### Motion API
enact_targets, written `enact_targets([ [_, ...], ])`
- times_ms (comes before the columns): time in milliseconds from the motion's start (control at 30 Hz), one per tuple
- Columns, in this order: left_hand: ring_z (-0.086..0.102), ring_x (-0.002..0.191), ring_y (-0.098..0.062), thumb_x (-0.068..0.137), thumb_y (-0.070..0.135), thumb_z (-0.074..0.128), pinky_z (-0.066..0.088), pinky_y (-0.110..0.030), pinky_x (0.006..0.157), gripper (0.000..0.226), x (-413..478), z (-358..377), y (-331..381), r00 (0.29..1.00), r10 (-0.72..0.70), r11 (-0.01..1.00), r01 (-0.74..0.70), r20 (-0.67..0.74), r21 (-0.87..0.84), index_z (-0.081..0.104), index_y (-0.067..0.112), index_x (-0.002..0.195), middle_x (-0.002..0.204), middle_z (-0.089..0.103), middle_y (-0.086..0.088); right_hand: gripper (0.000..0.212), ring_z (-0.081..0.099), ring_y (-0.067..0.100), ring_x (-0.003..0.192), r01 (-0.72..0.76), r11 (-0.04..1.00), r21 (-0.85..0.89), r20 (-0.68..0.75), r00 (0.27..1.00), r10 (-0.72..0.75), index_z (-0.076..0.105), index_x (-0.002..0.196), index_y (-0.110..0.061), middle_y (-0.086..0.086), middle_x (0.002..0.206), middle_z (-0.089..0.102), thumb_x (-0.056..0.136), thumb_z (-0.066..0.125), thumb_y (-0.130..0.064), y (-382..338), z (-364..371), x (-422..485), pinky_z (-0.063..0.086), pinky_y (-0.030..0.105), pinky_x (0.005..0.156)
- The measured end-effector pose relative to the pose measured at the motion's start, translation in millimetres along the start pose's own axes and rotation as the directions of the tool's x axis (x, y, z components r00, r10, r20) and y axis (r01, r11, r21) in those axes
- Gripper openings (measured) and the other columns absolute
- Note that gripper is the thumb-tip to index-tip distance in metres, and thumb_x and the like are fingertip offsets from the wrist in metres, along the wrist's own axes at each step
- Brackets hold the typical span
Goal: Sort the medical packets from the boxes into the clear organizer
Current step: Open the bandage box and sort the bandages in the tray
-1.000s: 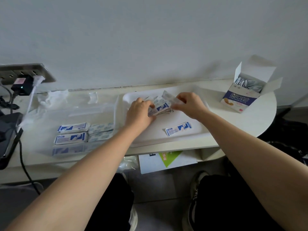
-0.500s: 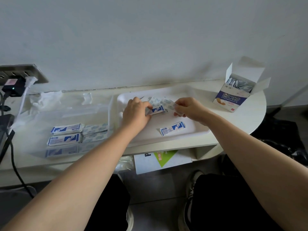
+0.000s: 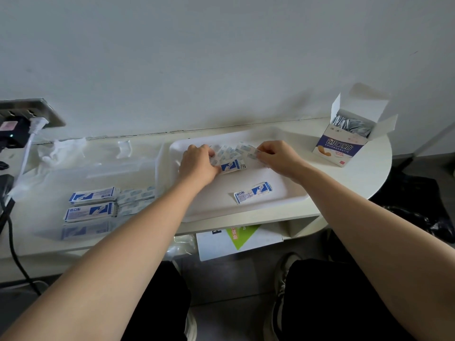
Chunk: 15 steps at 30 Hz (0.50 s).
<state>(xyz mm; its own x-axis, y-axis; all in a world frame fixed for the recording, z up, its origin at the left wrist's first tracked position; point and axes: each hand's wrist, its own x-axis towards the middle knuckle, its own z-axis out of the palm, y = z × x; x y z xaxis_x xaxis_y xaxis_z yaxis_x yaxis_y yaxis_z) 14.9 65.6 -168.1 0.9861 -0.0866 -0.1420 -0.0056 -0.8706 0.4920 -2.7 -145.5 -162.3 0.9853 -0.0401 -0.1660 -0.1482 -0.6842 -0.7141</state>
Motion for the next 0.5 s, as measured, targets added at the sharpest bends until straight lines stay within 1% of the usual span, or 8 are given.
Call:
enact_targets([
  [100,0.052,0.112,-0.029,0.069,0.03,0.081,0.048,-0.04,0.092,0.051,7.5,-3.0,3.6,0.997,-0.058,0.998,0.058,0.045,-0.007,0.059,0.02,0.114,0.12,0.049,-0.012,0.009,0.047,0.017,0.064,0.047,0.999,0.026,-0.03,0.998,-0.046,0.068,0.088,-0.024,-0.004,0.067,0.058,0.089,0.059,-0.025,-5.0,2.5,5.6,0.037,0.027,0.061],
  [200,0.053,0.11,-0.028,0.067,0.024,0.082,0.051,-0.039,0.087,0.051,11.7,-5.5,8.0,0.995,-0.065,0.998,0.066,0.075,-0.016,0.056,0.021,0.11,0.119,0.05,-0.01,0.008,0.047,0.015,0.061,0.098,0.994,0.054,-0.002,0.995,-0.098,0.068,0.09,-0.019,0.002,0.076,0.062,0.09,0.061,-0.022,-16.0,7.8,7.9,0.037,0.024,0.054],
  [267,0.057,0.104,-0.025,0.066,0.021,0.082,0.054,-0.037,0.082,0.05,13.5,-6.5,9.1,0.994,-0.065,0.997,0.069,0.089,-0.044,0.055,0.021,0.107,0.114,0.056,-0.006,0.008,0.052,0.015,0.069,0.128,0.992,0.015,0.024,0.991,-0.129,0.069,0.091,-0.017,0.001,0.086,0.063,0.089,0.063,-0.022,-22.0,14.3,10.4,0.04,0.024,0.059],
  [333,0.06,0.097,-0.023,0.067,0.018,0.081,0.055,-0.036,0.08,0.05,13.5,-6.3,9.4,0.993,-0.061,0.994,0.069,0.099,-0.085,0.055,0.021,0.109,0.107,0.06,-0.002,0.008,0.054,0.014,0.078,0.176,0.984,-0.015,0.018,0.984,-0.175,0.07,0.092,-0.017,0.0,0.102,0.057,0.086,0.067,-0.02,-24.7,20.9,13.8,0.04,0.022,0.069],
  [367,0.06,0.095,-0.023,0.068,0.017,0.081,0.055,-0.036,0.08,0.05,13.3,-6.3,8.9,0.993,-0.061,0.992,0.071,0.101,-0.106,0.055,0.021,0.11,0.104,0.06,-0.001,0.009,0.053,0.013,0.078,0.199,0.98,-0.018,0.016,0.98,-0.199,0.069,0.093,-0.017,0.0,0.108,0.054,0.084,0.068,-0.017,-26.0,24.0,15.1,0.04,0.021,0.072],
  [433,0.06,0.091,-0.023,0.067,0.016,0.081,0.055,-0.036,0.078,0.047,11.6,-5.8,9.9,0.993,-0.049,0.989,0.063,0.109,-0.136,0.055,0.022,0.106,0.101,0.06,-0.001,0.019,0.051,0.01,0.073,0.222,0.975,-0.022,0.033,0.975,-0.222,0.063,0.101,-0.016,0.001,0.11,0.055,0.082,0.066,-0.011,-27.4,27.1,15.4,0.04,0.019,0.067],
  [500,0.061,0.089,-0.023,0.067,0.014,0.08,0.056,-0.036,0.077,0.042,9.7,-6.4,10.5,0.993,-0.033,0.99,0.048,0.115,-0.13,0.053,0.025,0.099,0.1,0.062,-0.001,0.035,0.05,0.012,0.069,0.221,0.975,0.001,0.069,0.973,-0.22,0.055,0.115,-0.015,0.002,0.101,0.058,0.082,0.065,-0.008,-30.0,27.8,14.6,0.042,0.022,0.062],
])
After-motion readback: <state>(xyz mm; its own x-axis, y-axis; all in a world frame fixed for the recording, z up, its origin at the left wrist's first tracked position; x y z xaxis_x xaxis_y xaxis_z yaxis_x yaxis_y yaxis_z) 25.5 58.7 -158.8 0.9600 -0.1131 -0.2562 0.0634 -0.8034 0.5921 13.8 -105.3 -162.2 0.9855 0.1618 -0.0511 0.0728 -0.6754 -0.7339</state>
